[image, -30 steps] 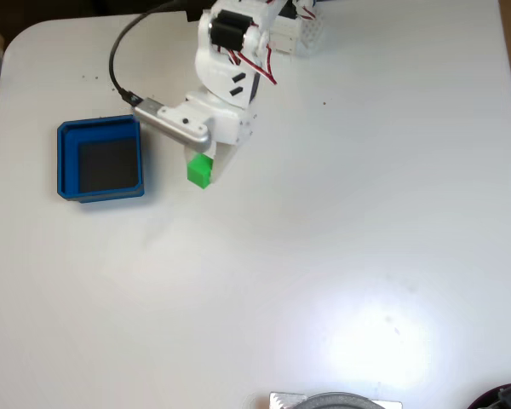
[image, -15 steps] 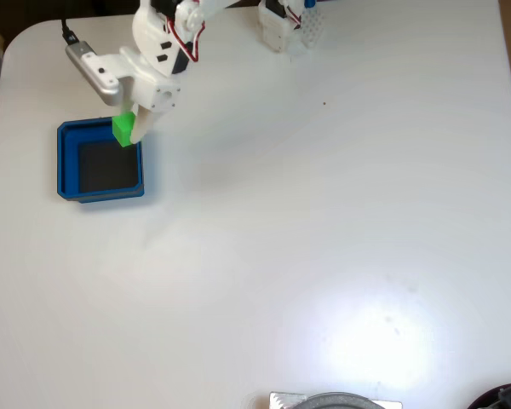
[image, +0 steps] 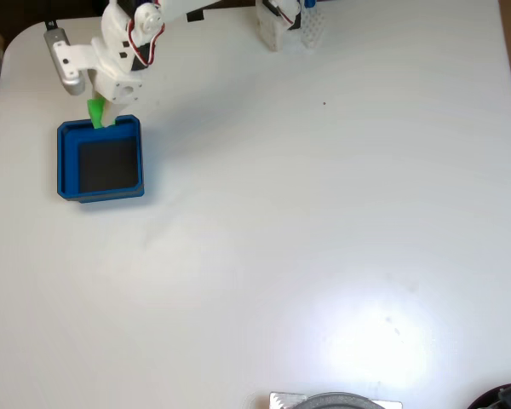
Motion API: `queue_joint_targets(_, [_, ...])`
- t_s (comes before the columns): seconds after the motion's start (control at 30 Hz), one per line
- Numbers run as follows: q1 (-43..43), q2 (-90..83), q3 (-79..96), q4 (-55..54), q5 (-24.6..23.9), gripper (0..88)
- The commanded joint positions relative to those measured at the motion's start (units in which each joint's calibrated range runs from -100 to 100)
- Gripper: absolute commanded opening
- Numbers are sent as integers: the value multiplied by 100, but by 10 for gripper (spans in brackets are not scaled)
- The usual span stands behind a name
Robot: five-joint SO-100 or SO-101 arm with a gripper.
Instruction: Pick up green cube and drop it in the blue box
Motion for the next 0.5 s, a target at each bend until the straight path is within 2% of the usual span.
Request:
queue_joint_targets(0.0, [58,127,-294,-65,10,21])
queue_joint_targets(0.47, [27,788,-321,-293,0,21])
